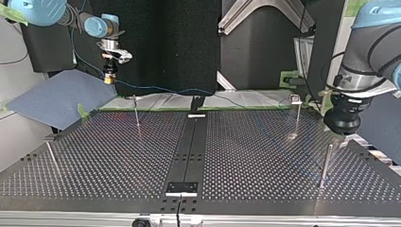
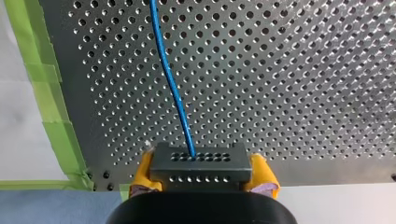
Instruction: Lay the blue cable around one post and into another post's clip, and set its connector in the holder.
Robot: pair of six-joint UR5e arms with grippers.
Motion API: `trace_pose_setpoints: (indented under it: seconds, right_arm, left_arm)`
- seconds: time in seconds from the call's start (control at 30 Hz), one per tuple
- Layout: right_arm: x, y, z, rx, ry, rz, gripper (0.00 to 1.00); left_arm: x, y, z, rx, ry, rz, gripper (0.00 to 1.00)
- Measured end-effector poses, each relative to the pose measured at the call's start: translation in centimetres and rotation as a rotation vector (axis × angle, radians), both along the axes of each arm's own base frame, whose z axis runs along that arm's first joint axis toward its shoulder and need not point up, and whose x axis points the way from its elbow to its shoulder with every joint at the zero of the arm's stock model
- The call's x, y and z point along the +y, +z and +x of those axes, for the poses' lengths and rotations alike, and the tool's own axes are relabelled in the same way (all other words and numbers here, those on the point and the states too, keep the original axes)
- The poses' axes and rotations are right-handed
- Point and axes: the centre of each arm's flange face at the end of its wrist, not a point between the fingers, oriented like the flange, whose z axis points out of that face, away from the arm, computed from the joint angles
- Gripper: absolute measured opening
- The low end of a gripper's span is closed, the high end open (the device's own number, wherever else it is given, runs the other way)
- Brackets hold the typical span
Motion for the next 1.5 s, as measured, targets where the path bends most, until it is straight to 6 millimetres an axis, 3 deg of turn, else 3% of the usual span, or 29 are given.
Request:
trace_pose_setpoints:
  seconds: [0.17,0.6,0.93,1.5]
  right_arm:
    - [0.1,-0.1,0.0,0.001,-0.004,0.006,0.18]
    - [0.2,-0.1,0.0,0.002,-0.007,0.013,0.18]
    - [0.2,-0.1,0.0,0.003,-0.01,0.013,0.18]
    - [0.1,-0.1,0.0,0.002,-0.005,0.008,0.18]
  left_arm:
    - [-1.2,1.0,-0.9,-0.06,-0.049,-0.024,1.0]
    - [-4.7,0.6,-4.2,-0.159,-0.188,-0.139,1.0]
    - [-8.2,-5.0,-3.0,-0.082,-0.312,-0.232,1.0]
    - [-12.8,-15.8,-2.4,0.066,-0.335,-0.264,1.0]
